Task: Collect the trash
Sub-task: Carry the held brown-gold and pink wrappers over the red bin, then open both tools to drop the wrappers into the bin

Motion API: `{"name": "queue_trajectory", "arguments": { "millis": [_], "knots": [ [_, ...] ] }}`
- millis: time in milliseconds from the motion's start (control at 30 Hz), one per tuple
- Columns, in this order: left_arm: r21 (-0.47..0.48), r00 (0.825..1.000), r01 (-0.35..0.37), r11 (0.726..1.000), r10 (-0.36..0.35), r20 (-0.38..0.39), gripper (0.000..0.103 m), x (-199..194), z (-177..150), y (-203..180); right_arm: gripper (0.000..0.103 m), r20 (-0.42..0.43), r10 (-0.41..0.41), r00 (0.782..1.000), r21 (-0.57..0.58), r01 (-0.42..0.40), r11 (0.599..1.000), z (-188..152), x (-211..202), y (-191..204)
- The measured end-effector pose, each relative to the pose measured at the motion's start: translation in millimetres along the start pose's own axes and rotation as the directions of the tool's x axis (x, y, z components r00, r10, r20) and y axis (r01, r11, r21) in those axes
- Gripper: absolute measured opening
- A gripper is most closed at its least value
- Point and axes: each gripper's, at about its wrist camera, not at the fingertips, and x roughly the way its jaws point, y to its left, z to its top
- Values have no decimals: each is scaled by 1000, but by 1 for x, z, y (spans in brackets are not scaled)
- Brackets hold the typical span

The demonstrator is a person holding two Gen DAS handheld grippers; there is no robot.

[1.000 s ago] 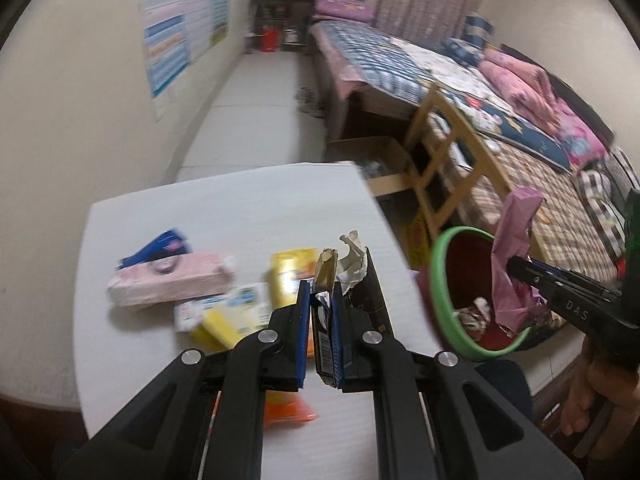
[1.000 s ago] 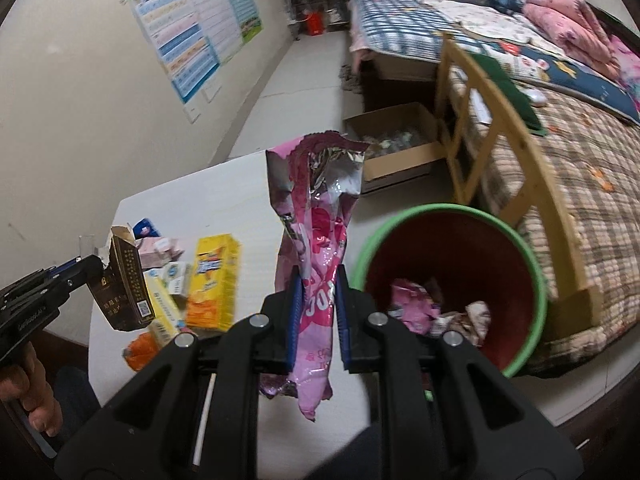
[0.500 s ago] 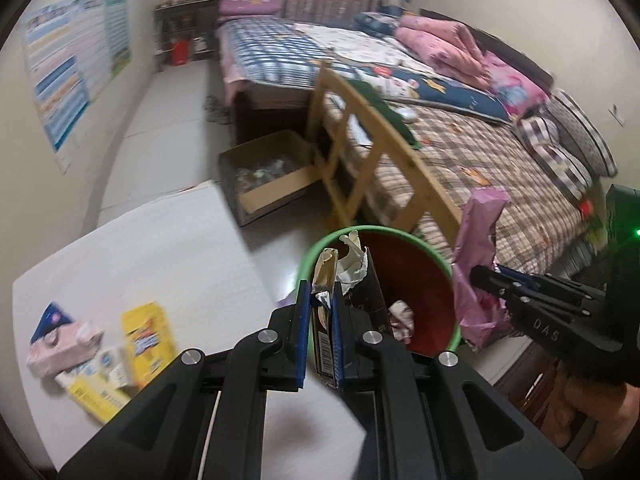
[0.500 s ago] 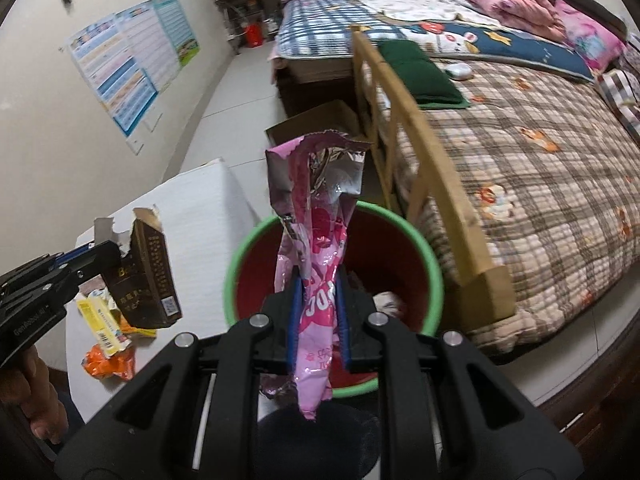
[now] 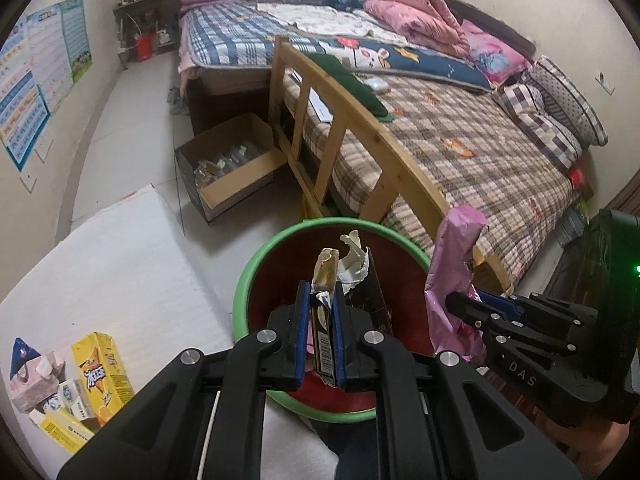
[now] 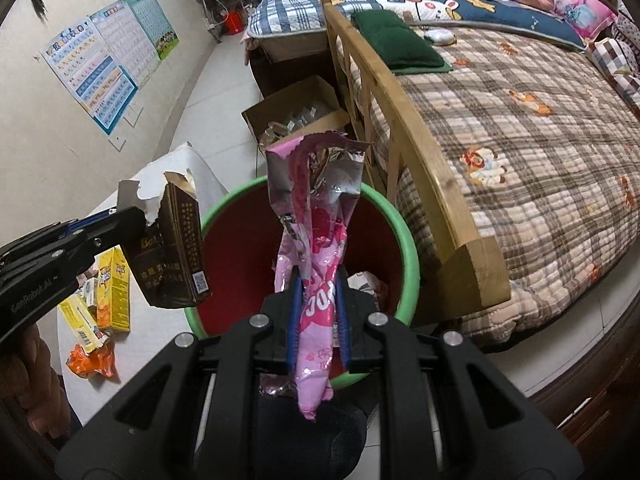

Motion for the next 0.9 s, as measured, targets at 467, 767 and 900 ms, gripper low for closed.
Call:
{"name": "queue_trajectory", "arguments": {
  "millis": [467, 767, 900],
  "knots": [
    [-34, 1000, -2, 999, 3, 28, 83, -4, -2, 14, 81, -8, -43, 999, -27, 43, 999, -4, 5, 11],
    [-97, 994, -74, 992, 82, 77, 95, -45, -18, 53, 96, 16, -30, 999, -59, 31, 998, -7, -8, 38],
    [-140, 989, -102, 985, 115, 92, 95, -68, -35, 79, 98, 24, -6, 1000, -103, 9, 995, -11, -14, 66]
  ]
}}
